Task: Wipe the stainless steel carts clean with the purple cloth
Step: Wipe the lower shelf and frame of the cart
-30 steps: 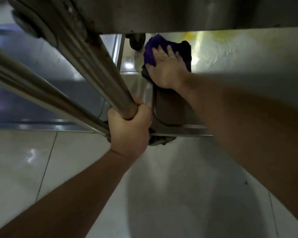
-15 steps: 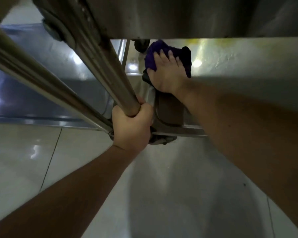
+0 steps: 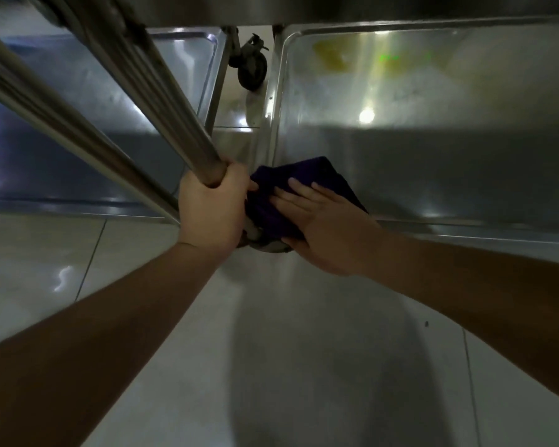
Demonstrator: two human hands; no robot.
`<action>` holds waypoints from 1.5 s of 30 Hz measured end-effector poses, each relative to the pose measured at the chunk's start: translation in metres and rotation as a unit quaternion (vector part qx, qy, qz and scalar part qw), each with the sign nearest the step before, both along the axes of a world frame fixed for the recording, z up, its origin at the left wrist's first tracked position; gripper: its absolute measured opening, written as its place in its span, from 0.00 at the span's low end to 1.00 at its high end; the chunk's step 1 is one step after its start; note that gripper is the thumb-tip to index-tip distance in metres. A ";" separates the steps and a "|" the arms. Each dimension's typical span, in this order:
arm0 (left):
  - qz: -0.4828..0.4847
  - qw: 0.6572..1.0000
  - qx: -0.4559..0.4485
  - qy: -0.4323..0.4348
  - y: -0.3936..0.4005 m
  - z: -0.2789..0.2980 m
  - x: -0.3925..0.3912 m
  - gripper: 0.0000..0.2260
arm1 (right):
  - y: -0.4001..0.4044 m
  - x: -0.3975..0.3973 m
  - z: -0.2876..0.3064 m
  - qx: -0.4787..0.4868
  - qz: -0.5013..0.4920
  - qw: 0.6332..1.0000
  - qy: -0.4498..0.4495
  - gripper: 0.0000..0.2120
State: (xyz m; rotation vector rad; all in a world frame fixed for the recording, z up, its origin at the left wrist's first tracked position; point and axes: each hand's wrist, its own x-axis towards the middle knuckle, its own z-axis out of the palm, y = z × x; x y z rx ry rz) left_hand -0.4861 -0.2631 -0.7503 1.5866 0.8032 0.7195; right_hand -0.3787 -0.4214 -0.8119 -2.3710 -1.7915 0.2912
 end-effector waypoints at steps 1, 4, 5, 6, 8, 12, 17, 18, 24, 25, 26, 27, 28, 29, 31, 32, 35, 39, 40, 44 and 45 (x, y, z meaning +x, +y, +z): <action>0.011 1.000 0.010 0.013 -0.001 -0.001 -0.001 0.06 | -0.006 0.000 0.000 0.004 -0.001 1.000 -0.012 0.32; 0.018 0.998 0.030 0.051 -0.010 -0.007 -0.012 0.10 | -0.017 0.003 0.000 0.006 -0.013 1.000 -0.018 0.31; 0.015 0.997 0.042 0.070 -0.016 -0.009 -0.016 0.11 | -0.021 0.004 0.000 0.006 -0.019 1.000 -0.019 0.31; 0.014 0.993 0.060 0.100 -0.021 -0.011 -0.020 0.14 | -0.027 0.006 -0.001 0.007 -0.023 1.000 -0.020 0.31; 0.025 0.981 0.087 0.171 -0.028 -0.017 -0.024 0.21 | -0.042 0.011 -0.003 0.008 -0.031 0.999 -0.031 0.31; 0.118 0.967 0.013 0.226 -0.054 -0.024 -0.030 0.24 | -0.083 0.032 -0.004 0.000 -0.045 0.998 -0.033 0.31; 0.063 0.961 0.047 0.264 -0.114 -0.034 -0.034 0.14 | -0.141 0.056 -0.006 0.011 -0.081 0.996 -0.029 0.32; 0.025 0.960 0.056 0.273 -0.124 -0.035 -0.031 0.14 | -0.153 0.061 -0.006 0.013 -0.090 0.995 -0.030 0.32; -0.190 0.925 0.205 0.257 -0.173 -0.032 0.000 0.17 | -0.222 0.093 -0.009 0.001 -0.119 0.992 -0.042 0.32; -0.216 0.915 0.232 0.250 -0.179 -0.031 0.006 0.18 | -0.234 0.099 -0.009 0.000 -0.124 0.991 -0.041 0.32; -0.237 0.907 0.249 0.244 -0.184 -0.030 0.011 0.20 | -0.247 0.104 -0.009 -0.002 -0.131 0.991 -0.038 0.32; -0.253 0.901 0.259 0.239 -0.189 -0.029 0.016 0.21 | -0.260 0.110 -0.009 -0.004 -0.138 0.990 -0.038 0.32; -0.265 0.897 0.265 0.236 -0.193 -0.028 0.019 0.21 | -0.274 0.116 -0.009 -0.008 -0.145 0.989 -0.041 0.32; -0.276 0.892 0.271 0.235 -0.198 -0.028 0.023 0.21 | -0.289 0.123 -0.008 -0.013 -0.150 0.987 -0.047 0.32; -0.298 0.879 0.282 0.244 -0.206 -0.028 0.028 0.21 | -0.317 0.137 -0.008 -0.024 -0.156 0.986 -0.059 0.32; -0.309 0.872 0.285 0.249 -0.211 -0.028 0.031 0.21 | -0.333 0.144 -0.007 -0.030 -0.159 0.985 -0.064 0.32; -0.349 0.847 0.300 0.267 -0.225 -0.029 0.043 0.25 | -0.373 0.163 -0.010 -0.045 -0.179 0.980 -0.070 0.32; -0.401 0.796 0.370 0.262 -0.244 -0.031 0.066 0.31 | -0.407 0.177 -0.009 -0.049 -0.204 0.976 -0.064 0.31; -0.409 0.784 0.390 0.257 -0.250 -0.032 0.074 0.33 | -0.414 0.179 -0.008 -0.053 -0.207 0.975 -0.060 0.32; -0.430 0.733 0.463 0.253 -0.281 -0.037 0.113 0.39 | -0.437 0.187 -0.003 -0.051 -0.221 0.973 -0.044 0.33; -0.430 0.725 0.476 0.250 -0.291 -0.039 0.126 0.41 | -0.443 0.189 -0.002 -0.049 -0.224 0.972 -0.039 0.34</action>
